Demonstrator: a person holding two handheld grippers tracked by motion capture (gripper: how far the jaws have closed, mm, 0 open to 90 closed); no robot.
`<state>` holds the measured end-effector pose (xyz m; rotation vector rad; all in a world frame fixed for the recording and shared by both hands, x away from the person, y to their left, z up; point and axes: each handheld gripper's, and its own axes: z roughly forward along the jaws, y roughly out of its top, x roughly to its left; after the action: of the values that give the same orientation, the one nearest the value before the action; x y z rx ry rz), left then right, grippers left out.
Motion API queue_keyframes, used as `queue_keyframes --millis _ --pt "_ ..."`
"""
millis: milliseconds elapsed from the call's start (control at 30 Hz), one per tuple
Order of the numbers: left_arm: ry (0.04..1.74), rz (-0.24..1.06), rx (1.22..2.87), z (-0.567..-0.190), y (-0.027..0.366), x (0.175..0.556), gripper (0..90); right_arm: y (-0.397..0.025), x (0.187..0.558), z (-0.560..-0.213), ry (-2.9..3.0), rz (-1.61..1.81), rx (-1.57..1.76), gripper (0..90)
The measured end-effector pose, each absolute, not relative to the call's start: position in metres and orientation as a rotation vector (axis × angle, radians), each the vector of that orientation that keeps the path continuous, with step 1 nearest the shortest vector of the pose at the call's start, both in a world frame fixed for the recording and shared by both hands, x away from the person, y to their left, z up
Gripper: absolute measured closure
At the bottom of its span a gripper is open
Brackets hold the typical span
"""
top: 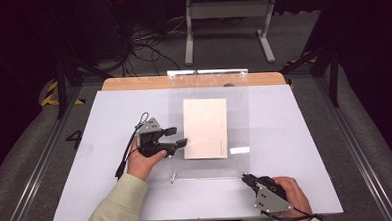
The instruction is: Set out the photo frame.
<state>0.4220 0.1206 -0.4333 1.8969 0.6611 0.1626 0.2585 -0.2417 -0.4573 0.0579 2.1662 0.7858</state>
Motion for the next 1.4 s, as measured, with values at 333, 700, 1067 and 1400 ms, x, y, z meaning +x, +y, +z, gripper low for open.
queue_keyframes --millis 333,700,1067,1400 --pt "0.522 0.086 1.787 -0.424 0.138 0.416 58.1 -0.245 0.260 -0.457 2.175 0.815 0.089 83.9" --pt "0.434 0.084 1.772 -0.406 0.138 0.400 65.3 -0.257 0.262 -0.455 2.212 0.847 0.168 84.5" --pt "0.474 0.159 1.623 -0.366 0.151 0.413 65.5 -0.252 0.254 -0.460 2.191 0.723 0.023 84.2" --pt "0.404 0.142 1.599 -0.336 0.152 0.410 74.2 -0.258 0.255 -0.461 2.241 0.814 0.129 74.7"
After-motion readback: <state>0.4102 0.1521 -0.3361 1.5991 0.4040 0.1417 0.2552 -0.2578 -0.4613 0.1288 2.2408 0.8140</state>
